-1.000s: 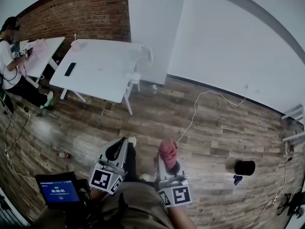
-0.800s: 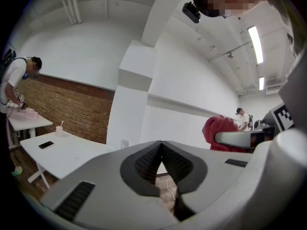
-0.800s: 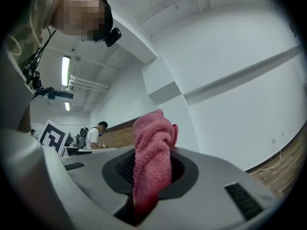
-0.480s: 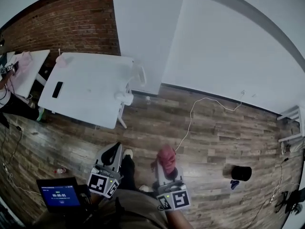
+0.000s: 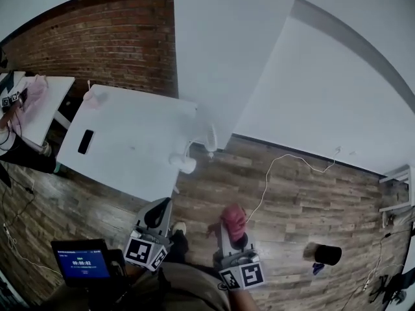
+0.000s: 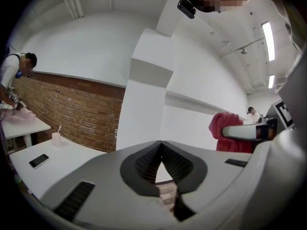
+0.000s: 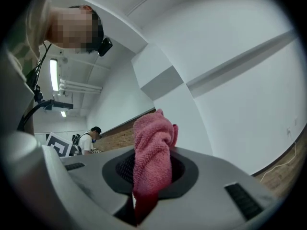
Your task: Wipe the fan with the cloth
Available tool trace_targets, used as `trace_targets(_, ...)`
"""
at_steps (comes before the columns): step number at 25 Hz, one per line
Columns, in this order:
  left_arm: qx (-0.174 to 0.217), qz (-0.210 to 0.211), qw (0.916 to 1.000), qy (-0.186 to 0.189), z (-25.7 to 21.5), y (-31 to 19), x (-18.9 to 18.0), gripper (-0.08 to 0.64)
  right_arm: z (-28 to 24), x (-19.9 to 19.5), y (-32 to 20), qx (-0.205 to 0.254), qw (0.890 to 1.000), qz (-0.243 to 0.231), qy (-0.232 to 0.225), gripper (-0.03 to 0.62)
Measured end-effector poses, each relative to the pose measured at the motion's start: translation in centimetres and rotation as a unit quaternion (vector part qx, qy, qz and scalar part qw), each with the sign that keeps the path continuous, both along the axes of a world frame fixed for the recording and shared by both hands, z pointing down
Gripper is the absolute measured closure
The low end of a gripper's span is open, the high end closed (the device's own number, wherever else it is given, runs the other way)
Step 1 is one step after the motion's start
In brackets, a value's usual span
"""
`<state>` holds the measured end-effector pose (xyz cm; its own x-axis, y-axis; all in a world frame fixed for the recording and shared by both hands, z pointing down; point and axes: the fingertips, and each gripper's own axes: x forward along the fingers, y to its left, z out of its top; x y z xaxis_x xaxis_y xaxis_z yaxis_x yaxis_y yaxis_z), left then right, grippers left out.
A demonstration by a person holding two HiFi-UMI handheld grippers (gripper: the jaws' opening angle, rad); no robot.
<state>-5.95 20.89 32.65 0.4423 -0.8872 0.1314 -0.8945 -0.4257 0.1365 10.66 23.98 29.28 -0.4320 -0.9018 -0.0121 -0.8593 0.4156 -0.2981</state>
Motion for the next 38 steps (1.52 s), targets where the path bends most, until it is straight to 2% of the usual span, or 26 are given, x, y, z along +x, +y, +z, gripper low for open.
trace_targets(7, 0.008, 0.024, 0.9996, 0.013, -0.1, -3.7, -1.4, 0.540, -0.3, -1.1, -4.1, 0.004, 1.000, 0.020, 0.001, 0.502)
trace_targets(10, 0.007, 0.026, 0.9996, 0.005, 0.0, -4.9, -1.3, 0.540, 0.0, -1.3, -5.2, -0.006, 1.000, 0.016, -0.005, 0.502)
trace_targets(16, 0.015, 0.036, 0.9992, -0.011, 0.1, -7.7, 0.9, 0.540, 0.5, -0.7, -8.2, 0.001, 1.000, -0.011, 0.000, 0.502)
trace_targets(18, 0.040, 0.039, 0.9977, -0.039, -0.9, -8.5, 2.1, 0.539, 0.1, 0.5, -9.7, 0.016, 1.000, 0.000, 0.000, 0.503)
trace_targets(21, 0.039, 0.053, 0.9972, -0.035, -2.1, -9.6, 4.4, 0.540, -0.5, 2.5, -12.0, 0.030, 0.999, 0.011, -0.001, 0.503)
trace_targets(24, 0.022, 0.033, 0.9989, -0.025, -1.6, -11.8, 4.7, 0.539, 0.0, 3.2, -14.8, 0.021, 1.000, -0.005, -0.008, 0.503)
trace_targets(28, 0.040, -0.007, 0.9978, -0.052, -1.0, -14.8, 4.1, 0.540, 1.7, 3.5, -18.0, 0.005, 0.999, -0.038, -0.021, 0.503)
trace_targets(30, 0.043, -0.032, 0.9967, -0.061, -0.9, -16.1, 4.2, 0.538, 2.7, 3.4, -19.6, 0.001, 0.998, -0.067, -0.012, 0.503)
trace_targets(33, 0.045, -0.061, 0.9956, -0.056, -1.0, -17.6, 3.7, 0.538, 3.3, 2.8, -21.4, 0.005, 0.995, -0.103, 0.005, 0.503)
trace_targets(38, 0.038, -0.067, 0.9960, -0.046, -0.2, -19.1, 2.7, 0.538, 5.8, 1.9, -24.7, -0.012, 0.995, -0.100, -0.007, 0.503)
